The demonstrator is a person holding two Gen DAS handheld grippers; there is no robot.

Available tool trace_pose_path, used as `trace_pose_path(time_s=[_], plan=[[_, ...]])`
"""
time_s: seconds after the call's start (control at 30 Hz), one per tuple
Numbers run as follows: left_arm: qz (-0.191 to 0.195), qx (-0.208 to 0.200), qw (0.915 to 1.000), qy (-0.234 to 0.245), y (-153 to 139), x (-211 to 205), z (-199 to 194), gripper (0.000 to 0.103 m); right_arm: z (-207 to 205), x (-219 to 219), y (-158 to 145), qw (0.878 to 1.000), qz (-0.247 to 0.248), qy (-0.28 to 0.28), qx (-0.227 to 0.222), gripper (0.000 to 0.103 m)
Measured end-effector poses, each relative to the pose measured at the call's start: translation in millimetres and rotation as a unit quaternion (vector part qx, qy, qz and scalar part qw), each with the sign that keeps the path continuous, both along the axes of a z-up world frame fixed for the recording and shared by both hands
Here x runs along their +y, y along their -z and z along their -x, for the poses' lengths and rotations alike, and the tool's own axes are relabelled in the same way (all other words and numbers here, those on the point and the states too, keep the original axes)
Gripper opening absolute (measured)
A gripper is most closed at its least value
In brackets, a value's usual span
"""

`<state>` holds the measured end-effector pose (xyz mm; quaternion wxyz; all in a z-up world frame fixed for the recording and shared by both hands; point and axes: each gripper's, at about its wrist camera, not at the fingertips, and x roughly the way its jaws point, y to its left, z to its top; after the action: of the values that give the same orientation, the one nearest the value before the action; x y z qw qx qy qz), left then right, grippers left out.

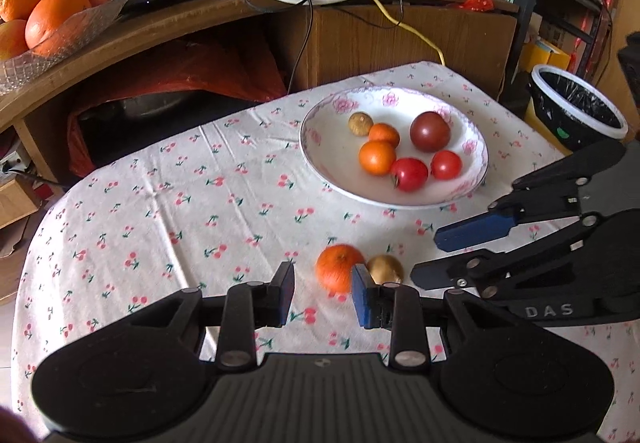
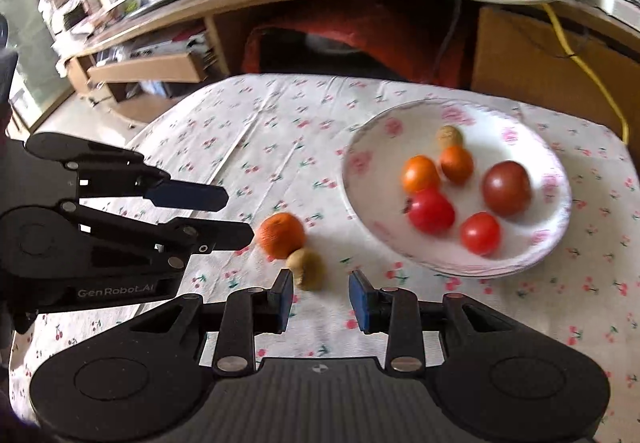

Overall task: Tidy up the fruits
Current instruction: 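Withdraw both open grippers from the bowl toward the tangerine and brown fruit, then grasp the tangerine with the left gripper while the right gripper grasps the other small brown fruit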

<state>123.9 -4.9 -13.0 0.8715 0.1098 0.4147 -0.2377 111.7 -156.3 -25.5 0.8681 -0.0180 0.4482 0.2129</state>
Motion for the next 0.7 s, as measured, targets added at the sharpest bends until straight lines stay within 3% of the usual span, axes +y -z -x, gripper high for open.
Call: trace_pose_path(time_s=[0.37,0.7], plan=[[0.010,0.009,0.9999,-0.006,3,17,0,0.040,-8,18,18,1.000,0.005,-0.012,0.019,0.031],[0.007,0.017,0.9998,0.006,8,9,-1,0.040,-10,15,18,1.000,0.009,-0.001,0.023,0.023]])
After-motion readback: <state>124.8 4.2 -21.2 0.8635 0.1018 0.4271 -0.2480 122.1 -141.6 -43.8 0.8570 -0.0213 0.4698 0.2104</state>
